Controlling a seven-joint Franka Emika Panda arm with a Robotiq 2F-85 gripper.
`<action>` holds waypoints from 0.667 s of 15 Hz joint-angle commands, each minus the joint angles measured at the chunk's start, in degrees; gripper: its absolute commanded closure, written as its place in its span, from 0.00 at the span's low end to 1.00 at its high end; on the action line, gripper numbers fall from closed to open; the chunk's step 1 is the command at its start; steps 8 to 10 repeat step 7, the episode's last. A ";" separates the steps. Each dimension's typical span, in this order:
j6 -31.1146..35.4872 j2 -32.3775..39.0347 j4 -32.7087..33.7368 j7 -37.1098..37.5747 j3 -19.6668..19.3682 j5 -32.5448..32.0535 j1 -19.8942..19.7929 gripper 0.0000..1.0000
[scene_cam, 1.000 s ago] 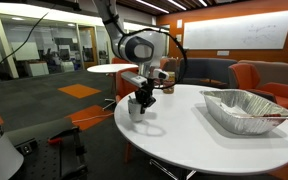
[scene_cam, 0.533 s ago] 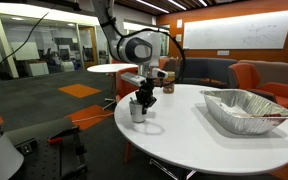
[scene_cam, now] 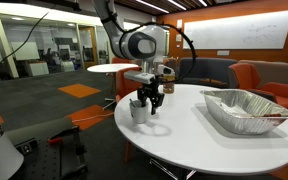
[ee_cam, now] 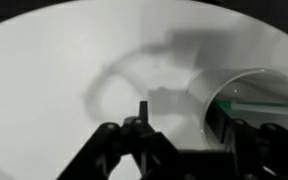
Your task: Move the cup
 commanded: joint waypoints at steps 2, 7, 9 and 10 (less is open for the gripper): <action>-8.90 -12.20 -3.65 -12.49 2.00 3.17 -4.39 0.01; -22.53 -20.86 -2.52 -16.39 -0.32 1.91 -3.10 0.00; -22.53 -20.86 -2.52 -16.39 -0.32 1.91 -3.10 0.00; -22.53 -20.86 -2.52 -16.39 -0.32 1.91 -3.10 0.00</action>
